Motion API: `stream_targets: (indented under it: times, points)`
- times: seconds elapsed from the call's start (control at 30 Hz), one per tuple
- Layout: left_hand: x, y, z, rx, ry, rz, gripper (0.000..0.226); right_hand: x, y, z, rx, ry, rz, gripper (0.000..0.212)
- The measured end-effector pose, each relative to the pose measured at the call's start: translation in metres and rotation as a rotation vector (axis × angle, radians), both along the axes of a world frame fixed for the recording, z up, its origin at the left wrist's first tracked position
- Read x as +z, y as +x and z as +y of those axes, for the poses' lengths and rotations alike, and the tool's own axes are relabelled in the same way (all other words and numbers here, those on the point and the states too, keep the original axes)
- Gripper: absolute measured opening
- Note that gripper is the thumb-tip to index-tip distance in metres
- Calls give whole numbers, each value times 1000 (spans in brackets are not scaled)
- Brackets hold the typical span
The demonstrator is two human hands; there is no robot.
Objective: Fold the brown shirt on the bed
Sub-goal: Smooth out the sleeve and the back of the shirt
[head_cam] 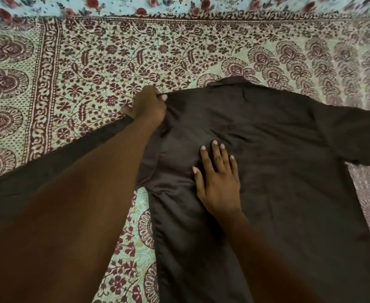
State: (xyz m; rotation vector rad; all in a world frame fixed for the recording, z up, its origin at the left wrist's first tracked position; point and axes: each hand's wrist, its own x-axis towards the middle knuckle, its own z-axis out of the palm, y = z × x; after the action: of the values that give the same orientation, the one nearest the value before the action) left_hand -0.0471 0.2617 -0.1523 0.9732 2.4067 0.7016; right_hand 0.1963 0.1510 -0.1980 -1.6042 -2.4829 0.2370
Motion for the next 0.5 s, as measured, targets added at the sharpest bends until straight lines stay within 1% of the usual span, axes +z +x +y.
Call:
stream_targets:
  times: [0.1,0.23,0.27,0.33,0.37,0.4,0.43,0.5]
  points:
    - [-4,1,6,-90,-113,202,23,0,2,1,-5,-1,1,61]
    - [-9,11,0,-220,-114,350,25,-3,3,3,-4,12,-3,61]
    - [-9,18,-7,-216,-74,415,26,-3,3,4,-6,17,-2,61]
    - [-2,40,-28,-203,100,504,22,-4,4,3,-10,26,-13,59]
    - [1,51,-43,-250,190,500,22,-3,5,3,-16,22,-16,59]
    - [0,60,-60,-348,229,490,27,-3,5,3,-28,12,-17,59]
    - [-5,63,-76,-463,196,504,35,-2,5,3,-47,1,-24,59]
    - [-21,53,-103,-626,13,553,55,-2,6,5,-81,-19,-47,61]
